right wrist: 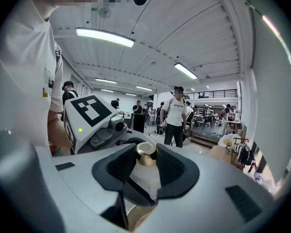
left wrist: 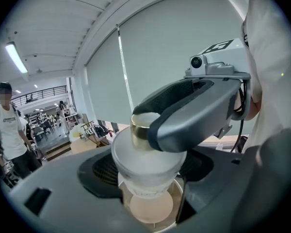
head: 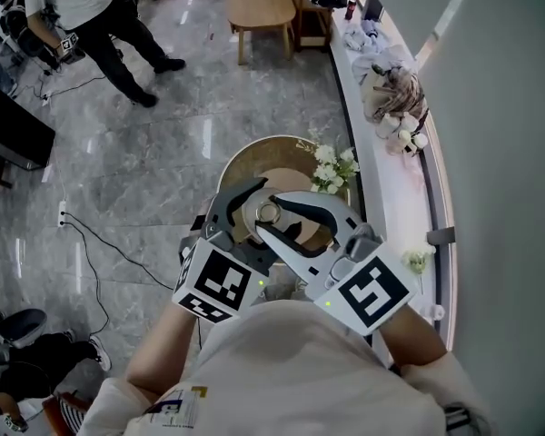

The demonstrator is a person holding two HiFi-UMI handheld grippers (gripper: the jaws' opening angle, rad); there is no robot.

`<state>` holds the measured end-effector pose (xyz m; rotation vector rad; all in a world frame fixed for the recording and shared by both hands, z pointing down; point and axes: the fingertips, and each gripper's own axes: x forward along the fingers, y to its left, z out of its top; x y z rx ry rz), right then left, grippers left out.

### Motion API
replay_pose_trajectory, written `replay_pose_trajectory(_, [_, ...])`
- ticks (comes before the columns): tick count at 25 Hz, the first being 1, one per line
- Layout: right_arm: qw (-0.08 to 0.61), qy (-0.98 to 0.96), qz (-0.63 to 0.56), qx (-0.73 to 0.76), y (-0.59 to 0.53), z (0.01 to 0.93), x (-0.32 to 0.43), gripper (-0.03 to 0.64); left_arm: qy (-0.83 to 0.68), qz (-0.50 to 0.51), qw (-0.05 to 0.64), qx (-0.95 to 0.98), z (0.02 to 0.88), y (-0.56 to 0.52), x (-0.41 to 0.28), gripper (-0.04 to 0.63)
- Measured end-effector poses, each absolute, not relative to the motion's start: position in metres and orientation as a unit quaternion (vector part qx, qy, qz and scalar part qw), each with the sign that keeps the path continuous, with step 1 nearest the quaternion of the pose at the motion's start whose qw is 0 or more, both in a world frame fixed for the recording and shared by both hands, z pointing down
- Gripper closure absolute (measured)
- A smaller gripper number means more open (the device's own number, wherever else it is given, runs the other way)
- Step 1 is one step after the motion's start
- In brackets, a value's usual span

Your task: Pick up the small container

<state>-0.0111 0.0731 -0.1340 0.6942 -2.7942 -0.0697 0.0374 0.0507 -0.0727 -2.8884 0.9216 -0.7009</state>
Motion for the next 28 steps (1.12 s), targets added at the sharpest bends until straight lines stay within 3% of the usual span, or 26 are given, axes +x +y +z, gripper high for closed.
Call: replay_pose_trajectory(28, [0.142, -0.962, -0.011, 0.234, 0.069, -0.119, -0.012, 0.491, 0.292, -0.24, 0.003, -0.926, -0.057, 0.048, 0.036, 0.252])
